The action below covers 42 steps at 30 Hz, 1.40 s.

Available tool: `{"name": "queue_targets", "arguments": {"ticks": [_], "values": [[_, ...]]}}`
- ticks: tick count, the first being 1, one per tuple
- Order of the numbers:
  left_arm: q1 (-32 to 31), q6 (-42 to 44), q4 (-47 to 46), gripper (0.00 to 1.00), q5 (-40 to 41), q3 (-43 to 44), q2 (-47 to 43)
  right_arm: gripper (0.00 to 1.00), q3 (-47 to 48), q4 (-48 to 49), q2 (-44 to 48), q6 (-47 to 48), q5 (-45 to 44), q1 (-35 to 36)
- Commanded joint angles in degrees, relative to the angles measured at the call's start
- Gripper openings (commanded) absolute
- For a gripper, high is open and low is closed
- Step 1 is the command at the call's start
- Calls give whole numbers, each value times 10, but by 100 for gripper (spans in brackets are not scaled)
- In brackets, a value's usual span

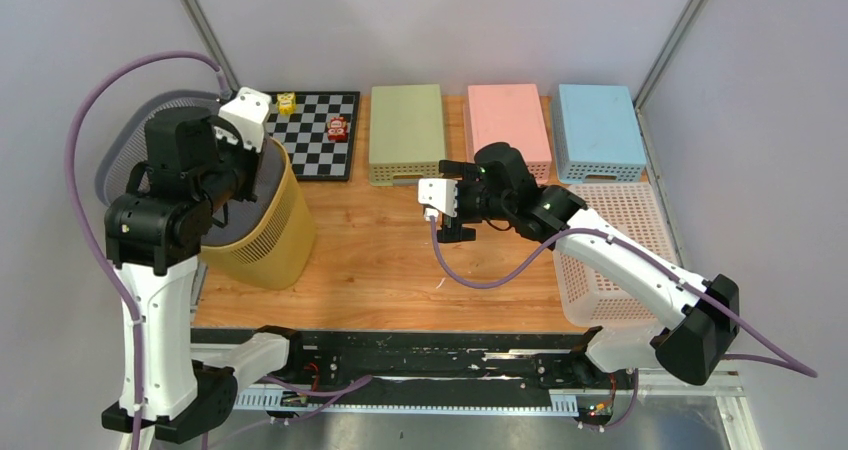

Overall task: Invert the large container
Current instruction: Pick up the container from the container, then place the container at the center of the board.

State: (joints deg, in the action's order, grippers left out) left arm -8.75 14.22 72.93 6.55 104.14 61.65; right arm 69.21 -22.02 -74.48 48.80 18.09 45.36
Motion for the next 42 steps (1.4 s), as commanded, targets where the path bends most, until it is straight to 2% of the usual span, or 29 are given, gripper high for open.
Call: {"name": "queue_targets", "arguments": {"ticks": [1,7,21,27,34,38,42], "values": [[1,65,-111,0,1,80,-17,100,9,0,10,-8,19,2],[1,66,-115,0,-56,153,-12,100,13,-1,11,-9,19,2],[0,75,-246,0,-140,178,-51,100,20,-3,15,-5,16,2],[0,58,-309,0,-192,160,-68,100,25,-4,19,-1,9,2],[0,22,-334,0,-252,199,-48,100,31,-4,27,4,-5,2],[1,-7,-346,0,-301,215,-34,100,38,-3,32,3,-28,1],[0,-40,-363,0,-361,219,-21,100,58,4,32,-11,-92,-8]]}}
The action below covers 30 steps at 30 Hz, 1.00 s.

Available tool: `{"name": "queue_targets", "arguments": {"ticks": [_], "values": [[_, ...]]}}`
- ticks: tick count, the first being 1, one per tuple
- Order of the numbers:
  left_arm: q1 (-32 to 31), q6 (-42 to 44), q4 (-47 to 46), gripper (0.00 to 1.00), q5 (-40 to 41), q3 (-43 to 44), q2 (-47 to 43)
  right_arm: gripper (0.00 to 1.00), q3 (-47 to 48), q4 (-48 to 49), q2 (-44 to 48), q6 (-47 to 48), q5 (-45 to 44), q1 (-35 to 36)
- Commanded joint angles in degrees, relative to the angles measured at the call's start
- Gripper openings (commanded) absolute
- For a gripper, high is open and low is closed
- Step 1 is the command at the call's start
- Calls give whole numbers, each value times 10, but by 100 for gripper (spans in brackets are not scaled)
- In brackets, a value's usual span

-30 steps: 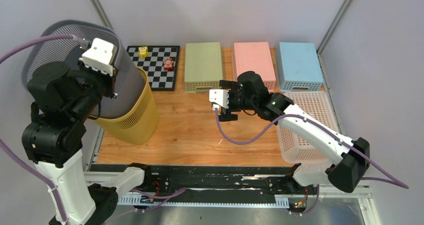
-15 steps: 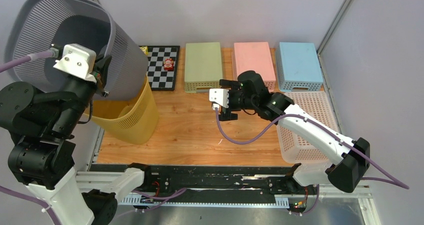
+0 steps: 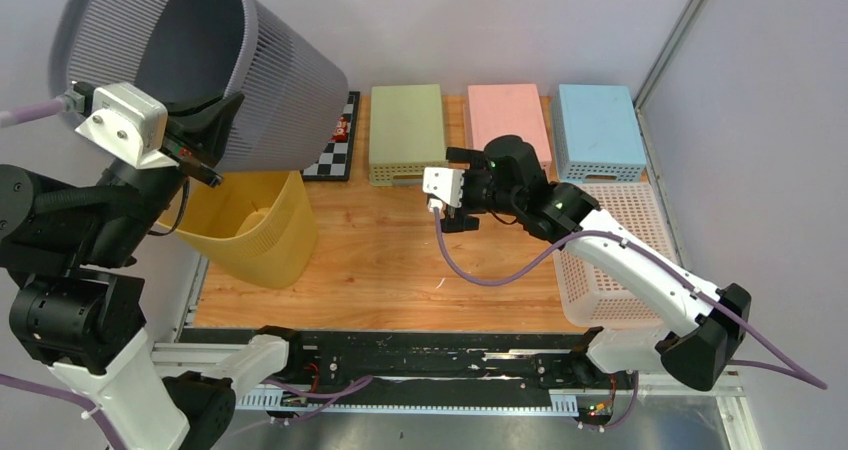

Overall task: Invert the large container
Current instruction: Place the container at the center of the board.

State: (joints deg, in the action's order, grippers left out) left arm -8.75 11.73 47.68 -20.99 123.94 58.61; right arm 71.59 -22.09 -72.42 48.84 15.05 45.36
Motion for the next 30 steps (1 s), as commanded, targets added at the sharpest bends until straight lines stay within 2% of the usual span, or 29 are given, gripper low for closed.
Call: {"name": "queue_targets", "arguments": {"ticks": [1,5,11,17,20,24,30], "values": [[0,-23,-114,0,-101,22,13,100,40,9,13,-18,-75,-15],[0,-48,-130,0,-161,19,28,100,79,14,25,-62,-99,-79],[0,-106,-191,0,-238,-23,44,100,135,14,79,-122,-35,-202],[-7,-131,-239,0,-290,-96,64,100,182,-42,117,-120,0,-226],[-52,-63,-192,0,-264,-108,83,100,202,-73,125,-116,43,-226],[-152,43,-109,0,-181,-124,108,100,225,-117,127,-106,121,-227],[-283,155,-43,0,-83,-212,138,100,243,-179,122,-84,251,-227]]}}
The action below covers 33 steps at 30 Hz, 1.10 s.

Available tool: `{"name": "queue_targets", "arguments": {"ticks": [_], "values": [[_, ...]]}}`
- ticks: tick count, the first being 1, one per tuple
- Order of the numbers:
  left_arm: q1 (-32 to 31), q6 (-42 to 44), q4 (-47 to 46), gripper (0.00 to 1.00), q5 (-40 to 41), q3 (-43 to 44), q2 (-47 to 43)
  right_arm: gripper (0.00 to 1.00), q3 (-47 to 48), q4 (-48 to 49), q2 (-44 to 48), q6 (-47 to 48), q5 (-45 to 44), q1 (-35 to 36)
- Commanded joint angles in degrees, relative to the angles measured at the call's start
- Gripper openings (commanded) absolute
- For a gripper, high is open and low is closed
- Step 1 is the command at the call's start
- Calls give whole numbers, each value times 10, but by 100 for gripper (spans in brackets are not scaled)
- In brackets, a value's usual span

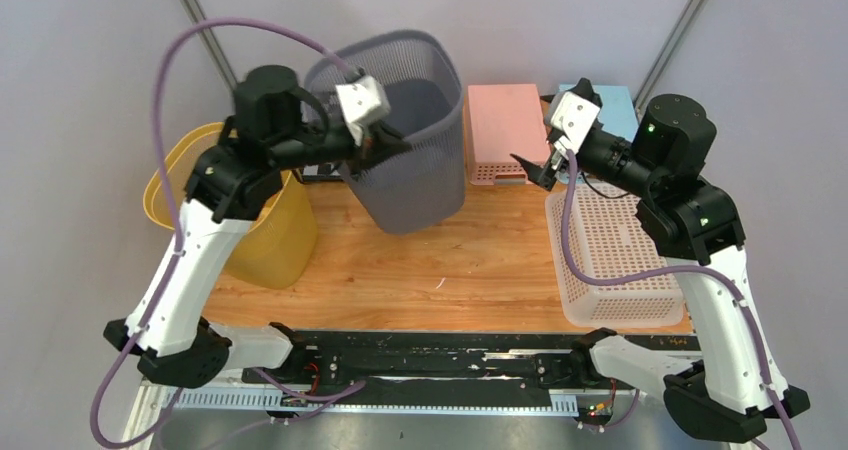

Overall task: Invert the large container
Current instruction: Place the container at the center of the board.

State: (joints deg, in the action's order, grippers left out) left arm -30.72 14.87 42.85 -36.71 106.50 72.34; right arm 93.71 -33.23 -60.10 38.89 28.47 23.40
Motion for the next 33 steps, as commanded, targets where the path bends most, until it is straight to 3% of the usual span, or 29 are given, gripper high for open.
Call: {"name": "queue_targets", "arguments": {"ticks": [1,7,12,17,23,30,33], "values": [[-81,139,12,0,88,-53,3,100,23,-79,-1,20,136,-8],[-160,189,22,0,124,-145,-2,100,3,-107,7,31,209,-7],[-179,220,39,0,91,-190,-8,100,-41,-152,5,52,260,1],[-183,249,48,0,55,-231,-21,100,-59,-248,2,171,219,36],[-183,239,13,0,92,-252,-29,99,-63,-264,-21,164,157,126],[-183,238,10,28,140,-229,-33,94,-63,-185,-75,101,61,196],[-182,241,15,34,145,-226,-39,91,-59,-168,-100,89,19,227]]}}
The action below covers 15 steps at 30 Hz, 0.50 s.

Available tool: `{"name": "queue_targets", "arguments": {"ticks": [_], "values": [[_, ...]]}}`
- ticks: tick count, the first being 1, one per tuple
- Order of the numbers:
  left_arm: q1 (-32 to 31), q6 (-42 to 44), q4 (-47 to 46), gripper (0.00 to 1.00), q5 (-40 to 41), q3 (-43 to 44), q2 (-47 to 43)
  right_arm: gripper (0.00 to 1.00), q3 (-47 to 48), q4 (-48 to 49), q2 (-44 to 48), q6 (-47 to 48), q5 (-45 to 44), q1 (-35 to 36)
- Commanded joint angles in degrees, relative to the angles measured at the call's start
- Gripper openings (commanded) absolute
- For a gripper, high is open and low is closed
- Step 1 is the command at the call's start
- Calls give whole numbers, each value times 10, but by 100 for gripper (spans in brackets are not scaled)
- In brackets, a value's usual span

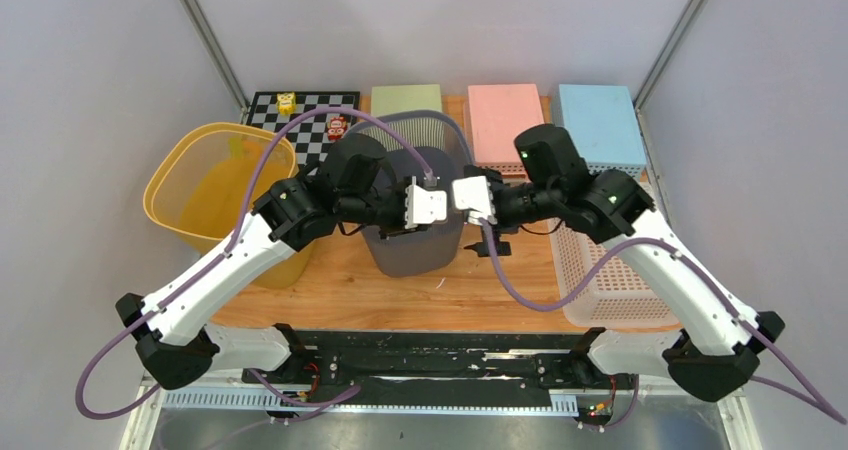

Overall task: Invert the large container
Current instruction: Place the container at the center of the board, then turn the container upside down at the center of the board.

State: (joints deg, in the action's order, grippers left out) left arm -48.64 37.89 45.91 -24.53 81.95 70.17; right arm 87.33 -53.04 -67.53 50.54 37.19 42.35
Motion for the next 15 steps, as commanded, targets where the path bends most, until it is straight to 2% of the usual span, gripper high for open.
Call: {"name": "queue_targets", "arguments": {"ticks": [1,5,6,9,11,12,15], "values": [[-3,11,-16,34,24,20,-18,91,5,39,-33,-30,-79,45],[-3,18,-3,44,29,21,-30,89,15,54,-58,-33,-107,59],[-3,21,1,50,31,24,-34,88,20,54,-62,-35,-107,60],[3,22,13,74,38,39,-50,87,28,51,-68,-35,-103,60],[14,16,17,95,44,52,-65,87,28,48,-73,-30,-101,62],[22,12,17,99,49,59,-73,87,29,47,-77,-27,-101,62],[47,-10,5,100,72,70,-96,86,28,42,-88,-22,-96,62]]}}
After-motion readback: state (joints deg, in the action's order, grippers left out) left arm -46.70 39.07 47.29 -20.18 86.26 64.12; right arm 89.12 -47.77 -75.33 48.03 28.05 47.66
